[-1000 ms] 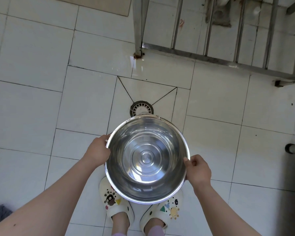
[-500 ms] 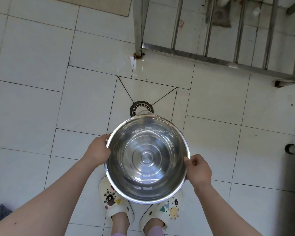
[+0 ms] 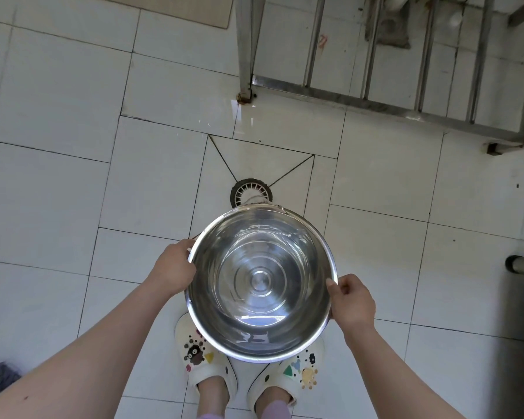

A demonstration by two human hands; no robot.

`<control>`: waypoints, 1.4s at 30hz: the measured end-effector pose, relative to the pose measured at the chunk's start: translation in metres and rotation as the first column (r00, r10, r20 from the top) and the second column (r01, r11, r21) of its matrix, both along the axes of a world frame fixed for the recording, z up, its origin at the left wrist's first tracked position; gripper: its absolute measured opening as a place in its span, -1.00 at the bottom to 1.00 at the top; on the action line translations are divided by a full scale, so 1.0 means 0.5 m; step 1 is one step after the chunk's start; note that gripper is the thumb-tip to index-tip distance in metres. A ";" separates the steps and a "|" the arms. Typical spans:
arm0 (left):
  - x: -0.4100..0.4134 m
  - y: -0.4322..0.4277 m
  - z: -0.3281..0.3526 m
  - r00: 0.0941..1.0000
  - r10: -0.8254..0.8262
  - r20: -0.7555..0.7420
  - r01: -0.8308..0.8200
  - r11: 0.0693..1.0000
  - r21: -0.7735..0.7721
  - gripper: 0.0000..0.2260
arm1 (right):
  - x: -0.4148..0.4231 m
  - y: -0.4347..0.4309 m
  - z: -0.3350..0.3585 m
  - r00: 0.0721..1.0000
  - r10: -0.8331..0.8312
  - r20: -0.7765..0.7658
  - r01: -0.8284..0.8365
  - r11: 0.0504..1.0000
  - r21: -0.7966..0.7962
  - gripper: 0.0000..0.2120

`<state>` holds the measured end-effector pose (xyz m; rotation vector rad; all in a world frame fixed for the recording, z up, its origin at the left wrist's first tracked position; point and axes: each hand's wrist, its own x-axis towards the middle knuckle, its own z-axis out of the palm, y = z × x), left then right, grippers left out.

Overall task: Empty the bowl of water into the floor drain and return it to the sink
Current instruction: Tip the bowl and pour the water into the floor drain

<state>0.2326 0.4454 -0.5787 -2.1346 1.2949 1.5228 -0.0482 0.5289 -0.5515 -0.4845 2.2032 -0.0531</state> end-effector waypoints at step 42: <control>0.002 0.000 -0.004 0.999 0.029 -0.017 -0.029 1.000 -0.009 -0.61 | -0.004 -0.002 -0.008 1.000 0.025 -0.011 -0.025 1.000 0.004 -0.76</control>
